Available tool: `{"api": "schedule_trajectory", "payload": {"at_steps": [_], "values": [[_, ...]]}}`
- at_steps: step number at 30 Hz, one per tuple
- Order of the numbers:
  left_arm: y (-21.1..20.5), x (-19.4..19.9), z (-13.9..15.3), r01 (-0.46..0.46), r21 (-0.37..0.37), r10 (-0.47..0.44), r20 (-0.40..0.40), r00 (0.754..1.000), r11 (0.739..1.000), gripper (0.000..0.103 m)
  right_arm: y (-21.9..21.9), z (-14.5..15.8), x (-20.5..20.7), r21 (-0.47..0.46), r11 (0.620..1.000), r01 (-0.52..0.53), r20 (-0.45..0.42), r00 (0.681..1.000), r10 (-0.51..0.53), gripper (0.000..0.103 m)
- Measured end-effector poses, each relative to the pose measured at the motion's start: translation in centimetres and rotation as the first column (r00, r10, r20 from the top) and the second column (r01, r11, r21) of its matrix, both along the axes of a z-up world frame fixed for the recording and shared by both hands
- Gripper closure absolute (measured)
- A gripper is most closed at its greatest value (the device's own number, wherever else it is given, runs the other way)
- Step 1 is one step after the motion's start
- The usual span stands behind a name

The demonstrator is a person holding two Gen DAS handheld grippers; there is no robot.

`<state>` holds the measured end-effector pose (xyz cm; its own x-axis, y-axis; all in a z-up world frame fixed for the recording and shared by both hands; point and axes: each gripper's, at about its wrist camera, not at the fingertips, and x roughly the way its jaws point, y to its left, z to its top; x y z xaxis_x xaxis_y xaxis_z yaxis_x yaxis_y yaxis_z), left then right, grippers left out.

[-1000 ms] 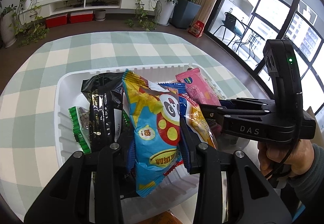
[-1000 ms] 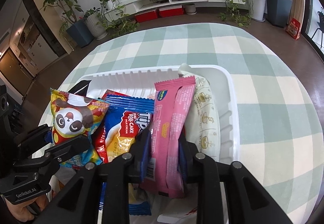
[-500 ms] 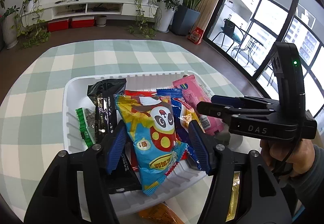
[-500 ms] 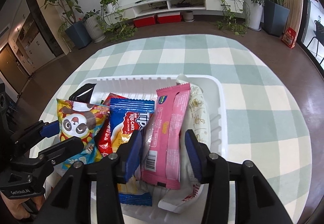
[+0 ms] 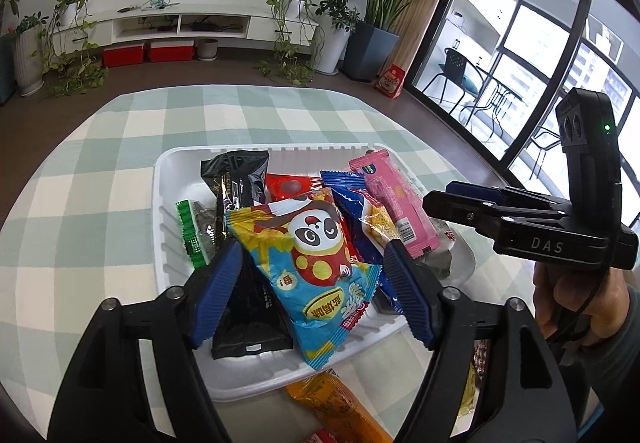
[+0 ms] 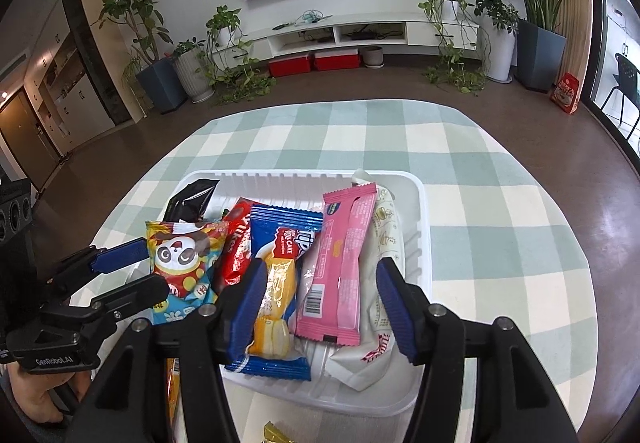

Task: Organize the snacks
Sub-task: 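Grasp red-white biscuit packet with left gripper while right moves toward red heart packet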

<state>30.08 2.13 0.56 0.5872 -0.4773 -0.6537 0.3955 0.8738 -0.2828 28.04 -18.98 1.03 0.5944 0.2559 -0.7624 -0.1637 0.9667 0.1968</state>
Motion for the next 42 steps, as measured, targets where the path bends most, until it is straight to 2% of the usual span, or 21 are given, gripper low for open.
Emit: {"api": "schedule_trajectory", "payload": {"at_steps": [6, 8, 10, 12, 16, 19, 22, 26, 29, 32, 35, 38, 42], "values": [[0.5, -0.6, 0.4, -0.021, -0.002, 0.021, 0.011, 1.0, 1.0, 0.029, -0.2, 0.7, -0.9, 0.004, 1.0, 0.005, 0.025, 1.0, -0.005, 0.042], [0.9, -1.2, 0.8, -0.031, -0.008, 0.031, 0.021, 0.999, 0.999, 0.022, -0.4, 1.1, -1.3, 0.009, 1.0, 0.008, 0.036, 0.999, -0.008, 0.038], [1.4, -2.2, 1.5, -0.048, -0.017, 0.049, 0.039, 0.998, 0.999, 0.008, -0.8, 1.5, -2.0, 0.02, 1.0, 0.013, 0.049, 0.999, -0.014, 0.032], [2.1, -3.5, 2.1, -0.066, -0.027, 0.067, 0.056, 0.996, 0.997, 0.002, -1.3, 1.9, -2.9, 0.042, 0.999, 0.023, 0.058, 0.998, -0.026, 0.025], [3.5, -7.0, 2.7, -0.117, -0.025, 0.119, 0.065, 0.991, 0.993, 0.0, -2.7, 2.2, -5.8, 0.109, 0.993, 0.052, 0.061, 0.996, -0.059, 0.015], [3.8, -10.2, 2.3, -0.142, 0.009, 0.141, 0.067, 0.988, 0.99, 0.0, -3.4, 1.9, -8.7, 0.142, 0.988, 0.067, 0.056, 0.996, -0.075, 0.015], [3.7, -13.2, 1.1, -0.142, 0.011, 0.142, 0.027, 0.99, 0.99, 0.0, -3.9, 1.5, -12.4, 0.174, 0.98, 0.092, 0.062, 0.993, -0.104, 0.015], [2.7, -16.2, -1.4, -0.093, 0.063, 0.095, -0.032, 0.995, 0.994, 0.0, -4.1, 0.5, -17.2, 0.203, 0.972, 0.117, 0.082, 0.987, -0.136, 0.015], [2.9, -17.5, -2.4, -0.071, 0.057, 0.075, -0.064, 0.995, 0.996, 0.0, -4.0, -0.7, -19.7, 0.205, 0.97, 0.129, 0.052, 0.988, -0.143, 0.015], [3.6, -17.5, -1.8, -0.036, 0.06, 0.039, -0.056, 0.998, 0.998, 0.0, -3.9, -1.5, -20.8, 0.189, 0.974, 0.121, 0.024, 0.991, -0.128, 0.015], [4.0, -16.8, -0.2, 0.014, 0.109, -0.012, -0.017, 1.0, 0.994, 0.0, -3.8, -1.6, -20.9, 0.19, 0.975, 0.113, 0.017, 0.993, -0.118, 0.016], [3.8, -16.0, 0.7, 0.08, 0.203, -0.085, 0.016, 0.996, 0.976, 0.0, -3.4, -1.6, -21.0, 0.181, 0.979, 0.099, 0.018, 0.994, -0.104, 0.016], [3.4, -14.8, -0.2, 0.197, 0.298, -0.208, 0.006, 0.978, 0.934, 0.0, -2.9, -2.0, -21.1, 0.18, 0.98, 0.084, -0.005, 0.996, -0.085, 0.016]]}}
